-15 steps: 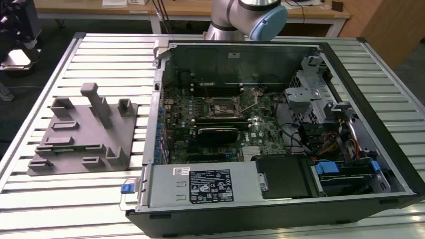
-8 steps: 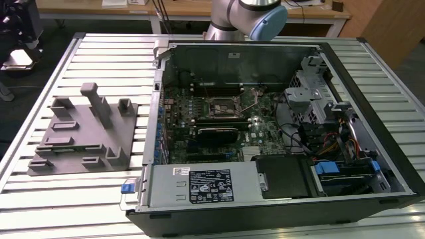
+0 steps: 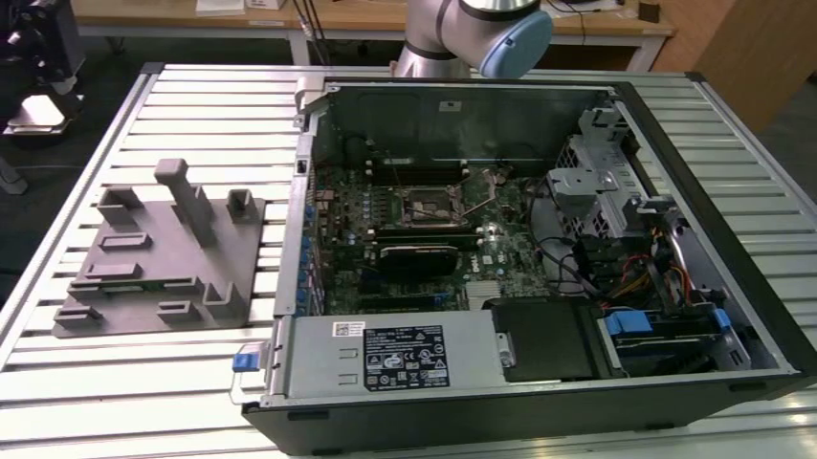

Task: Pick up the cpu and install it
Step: 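Pick up the cpu and move it towards the insertion slot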

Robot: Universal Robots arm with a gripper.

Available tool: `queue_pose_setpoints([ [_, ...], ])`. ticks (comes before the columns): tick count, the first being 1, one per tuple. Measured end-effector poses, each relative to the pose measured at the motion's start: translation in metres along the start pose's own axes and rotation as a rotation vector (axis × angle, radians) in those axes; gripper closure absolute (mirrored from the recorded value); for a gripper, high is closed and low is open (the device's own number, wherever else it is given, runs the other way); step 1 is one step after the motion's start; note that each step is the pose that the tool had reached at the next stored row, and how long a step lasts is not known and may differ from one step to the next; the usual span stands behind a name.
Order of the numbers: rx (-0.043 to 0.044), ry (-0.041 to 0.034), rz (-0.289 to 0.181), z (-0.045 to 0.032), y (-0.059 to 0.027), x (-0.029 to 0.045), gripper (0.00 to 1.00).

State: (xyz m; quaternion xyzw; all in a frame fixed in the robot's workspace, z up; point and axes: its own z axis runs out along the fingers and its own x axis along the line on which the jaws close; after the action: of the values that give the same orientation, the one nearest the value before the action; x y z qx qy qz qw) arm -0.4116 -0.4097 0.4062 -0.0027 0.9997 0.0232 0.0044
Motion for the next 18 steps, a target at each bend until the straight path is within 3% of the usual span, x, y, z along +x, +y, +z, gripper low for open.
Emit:
queue_pose_setpoints([
  [18,-0.0001,0.0000,0.000,0.0001,-0.0001,-0.0078,0.47],
])
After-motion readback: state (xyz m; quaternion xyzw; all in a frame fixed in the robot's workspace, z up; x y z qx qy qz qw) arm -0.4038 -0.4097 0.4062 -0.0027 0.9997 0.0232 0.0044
